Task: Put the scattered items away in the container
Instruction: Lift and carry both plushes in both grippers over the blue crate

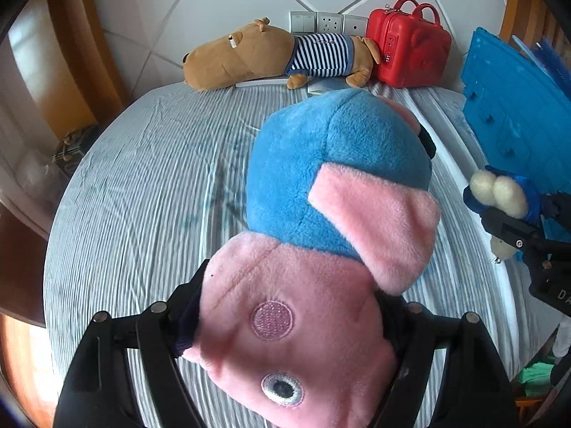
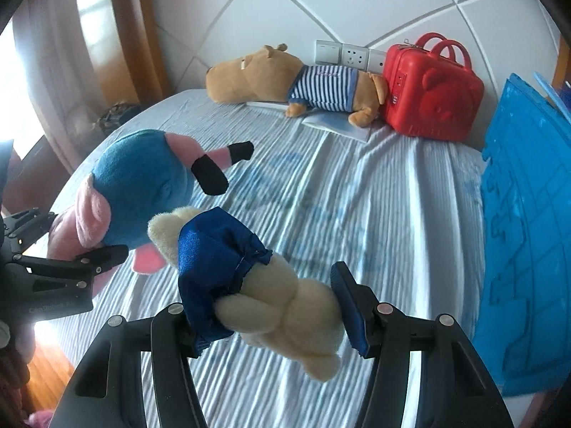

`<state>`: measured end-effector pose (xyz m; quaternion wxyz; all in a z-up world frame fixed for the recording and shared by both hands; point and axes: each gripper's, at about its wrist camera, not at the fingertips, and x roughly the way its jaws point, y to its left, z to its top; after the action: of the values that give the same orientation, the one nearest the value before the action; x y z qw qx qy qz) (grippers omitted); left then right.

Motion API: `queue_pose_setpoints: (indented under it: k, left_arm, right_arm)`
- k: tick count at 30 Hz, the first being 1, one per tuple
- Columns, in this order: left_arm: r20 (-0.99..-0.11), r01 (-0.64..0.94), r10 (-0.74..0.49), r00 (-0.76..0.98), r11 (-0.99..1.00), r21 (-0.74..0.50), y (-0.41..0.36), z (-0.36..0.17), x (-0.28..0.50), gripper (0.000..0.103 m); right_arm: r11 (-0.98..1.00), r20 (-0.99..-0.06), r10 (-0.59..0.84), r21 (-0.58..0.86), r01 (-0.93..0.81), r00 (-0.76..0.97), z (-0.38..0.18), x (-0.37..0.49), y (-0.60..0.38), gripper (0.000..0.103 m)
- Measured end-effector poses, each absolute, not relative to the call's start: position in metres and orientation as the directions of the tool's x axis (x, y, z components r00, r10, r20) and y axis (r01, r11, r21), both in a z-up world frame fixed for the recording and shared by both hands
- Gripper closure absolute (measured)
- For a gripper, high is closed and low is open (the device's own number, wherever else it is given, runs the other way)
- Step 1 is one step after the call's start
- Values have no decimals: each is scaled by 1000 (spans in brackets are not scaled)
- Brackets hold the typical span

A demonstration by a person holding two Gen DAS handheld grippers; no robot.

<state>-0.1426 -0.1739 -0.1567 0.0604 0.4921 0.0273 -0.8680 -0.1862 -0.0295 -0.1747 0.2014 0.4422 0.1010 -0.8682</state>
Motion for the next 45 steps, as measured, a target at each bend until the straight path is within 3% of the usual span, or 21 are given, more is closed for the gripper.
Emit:
queue_pose_setpoints:
  k: [10, 33, 45]
  left_arm:
    - [-835, 83, -52, -548, -997, 8, -168, -144, -91, 25]
    - [-797, -212, 145, -587, -977, -22, -124, -125, -26, 25]
    - [-687, -339, 252, -682, -941, -9, -32, -55, -55, 25]
  right_arm:
    - [-902, -793, -251, -16, 431, -555, -163, -131, -17, 45]
    - [-990, -767, -66, -31, 140, -638, -124, -8, 44, 45]
    - [-999, -666, 4, -39, 30, -746, -66, -5, 134, 45]
